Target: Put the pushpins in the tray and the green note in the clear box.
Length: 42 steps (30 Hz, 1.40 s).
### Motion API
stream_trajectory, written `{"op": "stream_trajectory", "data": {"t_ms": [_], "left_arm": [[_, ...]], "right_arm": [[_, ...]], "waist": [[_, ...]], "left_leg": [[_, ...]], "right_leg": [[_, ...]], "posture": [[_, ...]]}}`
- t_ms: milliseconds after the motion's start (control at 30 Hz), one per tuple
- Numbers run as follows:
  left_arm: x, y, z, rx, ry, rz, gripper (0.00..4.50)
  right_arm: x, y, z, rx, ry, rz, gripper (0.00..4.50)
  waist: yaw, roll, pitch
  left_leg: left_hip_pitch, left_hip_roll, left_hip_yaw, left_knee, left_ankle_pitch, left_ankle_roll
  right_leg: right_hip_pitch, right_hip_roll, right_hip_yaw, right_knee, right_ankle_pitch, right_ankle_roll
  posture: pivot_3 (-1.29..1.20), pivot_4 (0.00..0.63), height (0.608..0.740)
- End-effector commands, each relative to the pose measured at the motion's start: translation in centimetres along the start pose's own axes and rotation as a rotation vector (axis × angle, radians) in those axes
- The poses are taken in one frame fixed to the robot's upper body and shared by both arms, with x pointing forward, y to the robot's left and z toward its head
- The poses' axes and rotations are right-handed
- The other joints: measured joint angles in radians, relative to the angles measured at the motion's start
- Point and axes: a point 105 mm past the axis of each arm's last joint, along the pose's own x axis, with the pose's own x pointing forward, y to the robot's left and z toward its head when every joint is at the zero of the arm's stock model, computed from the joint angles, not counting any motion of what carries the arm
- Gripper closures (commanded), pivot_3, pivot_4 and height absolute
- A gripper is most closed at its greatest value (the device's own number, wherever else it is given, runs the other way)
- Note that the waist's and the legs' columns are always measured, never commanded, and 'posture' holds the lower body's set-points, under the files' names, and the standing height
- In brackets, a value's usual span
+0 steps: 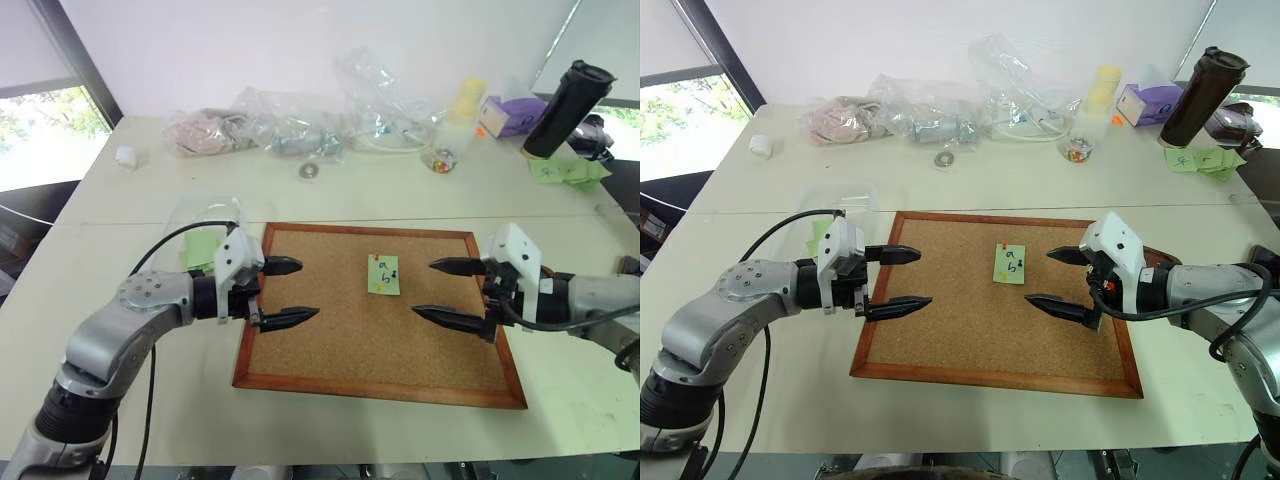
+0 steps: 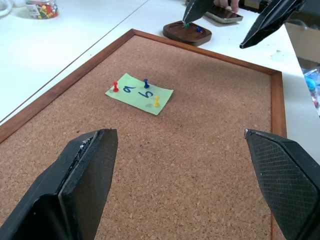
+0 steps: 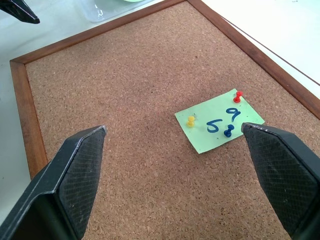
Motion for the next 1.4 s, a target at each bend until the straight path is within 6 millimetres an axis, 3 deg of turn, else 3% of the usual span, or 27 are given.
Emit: {"op": "stream_trajectory", "data": {"t_ms": [33,200,1067,1167,1300,1400], "left_arm": [[-0.4,0.1,0.5,0.031,-0.011,0.008,0.05],[-0.2,0.3,1.5,0.009,-0.039,0.006,0.05],[1.2,0.1,2.1,0.056,0.003,-0.002,0.05],[2.3,0.3,1.6,0.055,-0.026,0.002,0.90],[3.5,0.3,0.3,0.068,-0.033,-0.006,2.92],[4.1,0.1,-1.8,0.089,0.006,-0.026,4.43]], "right_arm": [[-0.2,0.1,0.4,-0.028,0.001,-0.001,0.00],[-0.1,0.2,0.2,-0.024,0.003,0.002,0.00],[0.0,0.4,0.2,-0.023,0.002,-0.003,0.00],[0.1,0.1,0.2,-0.029,0.000,-0.012,0.00],[0.6,0.0,0.2,-0.035,-0.011,-0.018,0.00],[1.2,0.0,0.3,-0.042,-0.022,-0.018,0.00]], "waist": [[0.000,0.000,0.000],[0.001,0.000,0.000],[0.001,0.000,0.000],[0.001,0.000,0.000],[0.000,0.000,0.000],[-0.001,0.000,0.000]], "left_leg": [[0.000,0.000,0.000,0.000,0.000,0.000],[0.000,0.000,0.000,0.000,0.000,0.000],[0.000,0.000,0.000,0.000,0.000,0.000],[0.000,0.000,0.000,0.000,0.000,0.000],[0.000,0.000,0.000,0.000,0.000,0.000],[0.000,0.000,0.000,0.000,0.000,0.000]], "right_leg": [[0.000,0.000,0.000,0.000,0.000,0.000],[0.000,0.000,0.000,0.000,0.000,0.000],[0.000,0.000,0.000,0.000,0.000,0.000],[0.000,0.000,0.000,0.000,0.000,0.000],[0.000,0.000,0.000,0.000,0.000,0.000],[0.000,0.000,0.000,0.000,0.000,0.000]], "posture": [[0.00,0.150,0.740],[0.00,0.150,0.740],[0.00,0.150,0.740],[0.00,0.150,0.740],[0.00,0.150,0.740],[0.00,0.150,0.740]]}}
